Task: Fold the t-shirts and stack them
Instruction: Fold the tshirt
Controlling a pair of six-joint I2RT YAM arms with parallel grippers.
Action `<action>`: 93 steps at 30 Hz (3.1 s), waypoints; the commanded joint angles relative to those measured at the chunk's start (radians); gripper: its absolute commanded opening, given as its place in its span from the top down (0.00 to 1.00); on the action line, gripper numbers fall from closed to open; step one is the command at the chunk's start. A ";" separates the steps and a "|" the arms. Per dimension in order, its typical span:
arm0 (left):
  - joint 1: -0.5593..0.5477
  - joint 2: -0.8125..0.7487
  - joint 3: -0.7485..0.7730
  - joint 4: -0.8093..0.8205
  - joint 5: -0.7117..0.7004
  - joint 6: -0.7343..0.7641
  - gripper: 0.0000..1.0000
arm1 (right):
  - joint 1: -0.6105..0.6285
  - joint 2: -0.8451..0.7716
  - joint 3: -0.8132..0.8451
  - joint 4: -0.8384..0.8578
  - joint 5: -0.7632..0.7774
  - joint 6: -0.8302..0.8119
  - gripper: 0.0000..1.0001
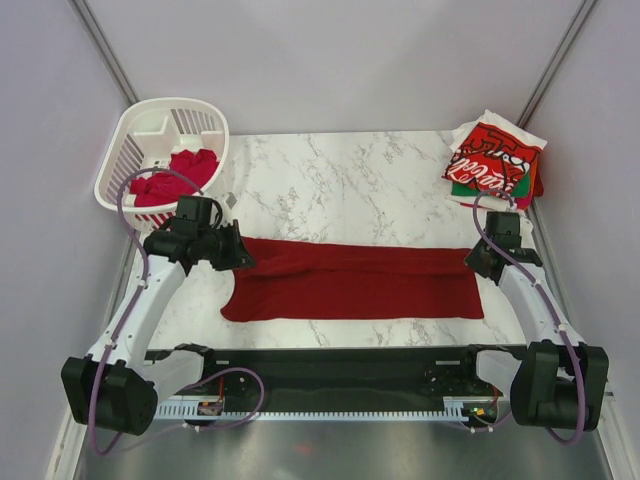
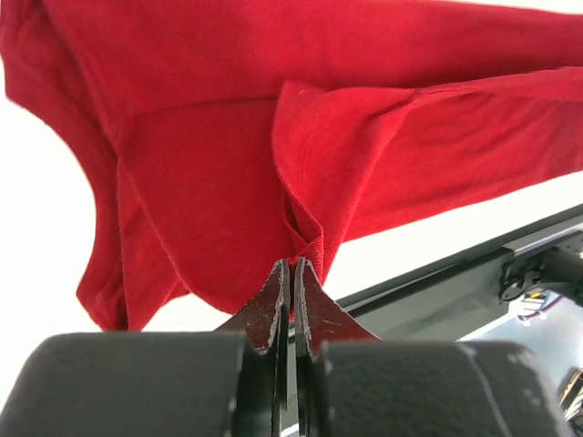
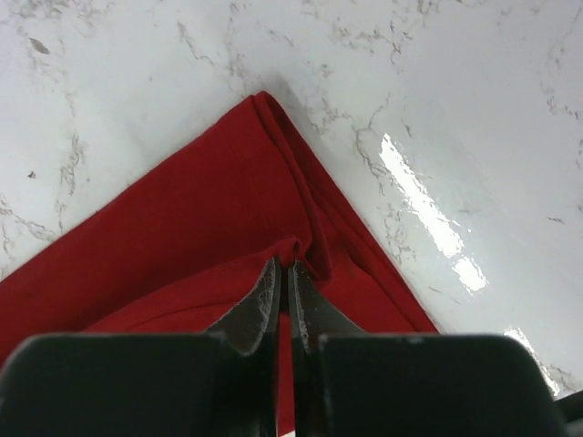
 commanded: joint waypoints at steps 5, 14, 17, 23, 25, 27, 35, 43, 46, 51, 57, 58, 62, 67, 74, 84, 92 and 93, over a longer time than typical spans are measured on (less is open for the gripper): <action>-0.002 -0.069 -0.046 -0.099 -0.113 -0.058 0.41 | -0.062 -0.010 -0.021 -0.041 0.025 0.124 0.02; 0.000 -0.159 0.033 -0.102 -0.145 -0.144 0.14 | -0.101 0.003 0.065 0.051 -0.099 0.181 0.02; 0.000 -0.090 0.001 -0.061 -0.144 -0.159 0.18 | -0.063 0.007 0.062 0.106 -0.164 0.159 0.03; 0.000 0.012 -0.139 0.119 -0.087 -0.251 0.26 | 0.091 0.065 0.063 0.184 -0.207 0.104 0.12; -0.003 0.062 -0.164 0.145 -0.101 -0.270 0.26 | 0.145 0.134 0.076 0.186 -0.211 0.070 0.14; -0.008 0.104 -0.174 0.186 -0.125 -0.284 0.26 | 0.157 0.216 0.083 0.203 -0.228 0.049 0.17; -0.123 0.461 -0.073 0.257 -0.276 -0.327 0.34 | 0.201 0.405 0.039 0.293 -0.282 0.039 0.21; -0.143 0.830 0.279 0.257 -0.351 -0.282 0.37 | 0.347 0.375 -0.074 0.322 -0.326 0.089 0.25; -0.141 1.011 0.514 0.220 -0.351 -0.239 0.39 | 0.378 0.303 -0.124 0.308 -0.362 0.124 0.25; -0.143 1.341 1.150 0.049 -0.276 -0.178 0.40 | 0.558 0.163 -0.203 0.330 -0.418 0.303 0.23; -0.143 1.625 1.629 0.138 0.070 -0.150 0.37 | 0.991 0.092 -0.034 0.309 -0.434 0.452 0.13; -0.145 1.613 1.602 0.195 0.118 -0.153 0.34 | 1.013 0.111 0.061 0.226 -0.435 0.425 0.11; -0.164 1.535 1.548 0.353 0.235 -0.158 0.11 | 1.025 0.160 0.233 0.013 -0.235 0.232 0.04; -0.168 1.367 1.536 0.360 0.214 -0.097 0.00 | 1.010 0.200 0.368 -0.104 -0.069 0.138 0.02; -0.123 0.936 1.191 0.347 0.037 -0.096 0.00 | 0.920 0.304 0.491 -0.063 0.046 0.058 0.02; -0.184 0.356 0.311 0.338 -0.037 -0.176 0.00 | 0.680 0.696 0.759 0.091 -0.171 -0.157 0.07; -0.189 -0.017 -0.014 0.183 -0.069 -0.115 0.01 | 0.678 1.003 0.991 0.101 -0.360 -0.158 0.24; -0.189 -0.083 -0.032 0.171 -0.066 -0.110 0.01 | 0.678 1.025 1.020 0.101 -0.340 -0.149 0.25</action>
